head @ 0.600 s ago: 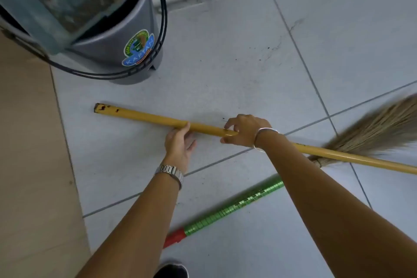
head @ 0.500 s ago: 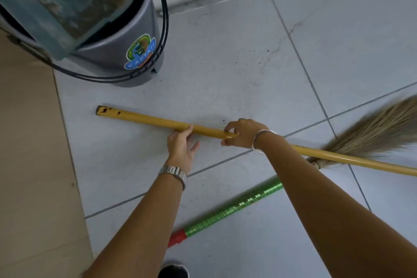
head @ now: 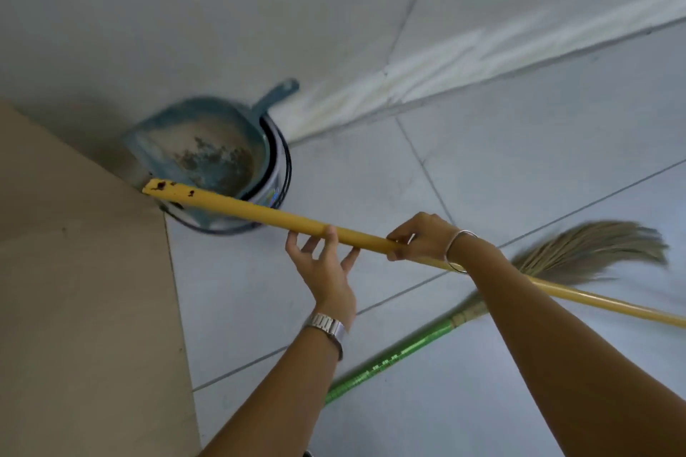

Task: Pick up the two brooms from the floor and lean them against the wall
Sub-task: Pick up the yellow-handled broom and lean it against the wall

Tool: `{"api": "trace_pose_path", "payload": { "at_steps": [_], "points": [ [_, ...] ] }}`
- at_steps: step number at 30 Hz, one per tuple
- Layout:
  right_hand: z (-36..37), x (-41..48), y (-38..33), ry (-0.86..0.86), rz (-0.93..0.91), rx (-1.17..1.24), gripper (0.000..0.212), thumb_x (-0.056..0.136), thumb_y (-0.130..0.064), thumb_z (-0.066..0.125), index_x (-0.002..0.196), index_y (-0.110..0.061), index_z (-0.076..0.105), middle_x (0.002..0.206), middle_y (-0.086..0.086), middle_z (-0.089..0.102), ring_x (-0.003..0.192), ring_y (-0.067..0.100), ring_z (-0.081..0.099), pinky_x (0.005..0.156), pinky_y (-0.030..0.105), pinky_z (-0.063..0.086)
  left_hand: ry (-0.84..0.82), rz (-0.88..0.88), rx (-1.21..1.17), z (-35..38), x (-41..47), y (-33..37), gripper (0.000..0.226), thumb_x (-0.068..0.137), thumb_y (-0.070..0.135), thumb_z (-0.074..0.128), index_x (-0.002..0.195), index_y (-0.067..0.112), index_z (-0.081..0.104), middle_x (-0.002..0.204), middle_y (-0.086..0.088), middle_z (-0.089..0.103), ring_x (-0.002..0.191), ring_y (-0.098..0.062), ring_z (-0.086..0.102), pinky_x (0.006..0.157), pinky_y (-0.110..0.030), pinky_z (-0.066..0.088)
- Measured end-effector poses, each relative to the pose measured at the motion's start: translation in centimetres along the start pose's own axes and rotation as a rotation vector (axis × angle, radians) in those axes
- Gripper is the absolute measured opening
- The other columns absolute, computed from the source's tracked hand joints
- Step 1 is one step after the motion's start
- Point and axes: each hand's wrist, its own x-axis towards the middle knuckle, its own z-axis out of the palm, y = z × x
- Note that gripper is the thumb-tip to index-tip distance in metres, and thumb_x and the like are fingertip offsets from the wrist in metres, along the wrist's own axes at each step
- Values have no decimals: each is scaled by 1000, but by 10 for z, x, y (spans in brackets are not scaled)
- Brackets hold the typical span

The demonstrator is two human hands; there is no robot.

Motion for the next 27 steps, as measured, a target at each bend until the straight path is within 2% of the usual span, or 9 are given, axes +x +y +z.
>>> {"api": "trace_pose_path", "payload": {
  "at_steps": [3,6,9,14,17,21,24,27],
  "points": [
    [-83,-60,-35,61,-11,74,32,73,-32,73,104,-29,70,98,-4,66,96,16,56,85,28,40,-76,110,2,68,-50,62,49,88,8,61,125,33,41,110,5,51,95,-10,60,64,-35,60],
    [-176,-141,-78,154,-43,172,23,74,-23,72,96,-28,73,90,-5,68,92,16,57,85,29,44,-220,205,-4,141,-118,143,49,87,8,62,122,35,42,110,5,52,91,-9,63,65,-35,61],
    [-257,-229,-121,245,-91,317,20,73,-15,73,79,-34,73,73,-11,65,77,8,56,68,22,44,-388,285,-13,204,-190,227,49,86,8,63,123,33,42,111,2,53,91,-9,65,67,-37,61],
    [-353,-372,-176,391,-198,488,24,75,-7,68,80,-29,77,76,-11,74,89,10,65,79,30,52,-663,466,68,280,-318,352,51,83,7,66,123,29,43,109,0,55,95,-14,65,68,-41,61],
    [-389,-453,-199,457,-271,556,25,77,-4,65,87,-24,76,83,-4,75,93,13,67,79,32,53,-800,568,118,309,-392,410,50,82,9,68,122,29,44,107,0,57,95,-17,65,68,-42,61],
    [-417,-541,-215,528,-368,621,20,77,-11,69,93,-19,75,87,0,75,93,13,68,77,33,56,-998,627,177,332,-476,465,46,80,7,70,112,33,48,100,3,58,90,-13,67,65,-39,61],
    [-424,-596,-222,589,-418,656,22,72,-15,74,94,-17,74,89,4,73,94,18,67,74,33,57,-1130,644,235,341,-526,492,40,79,7,71,103,32,52,97,2,60,85,-11,68,61,-35,61],
    [-422,-635,-226,615,-463,666,32,62,-23,79,93,-16,74,87,4,72,91,18,68,74,34,58,-1261,643,280,342,-561,511,39,79,7,72,109,25,53,97,2,59,87,-14,68,60,-34,60]
  ]
}}
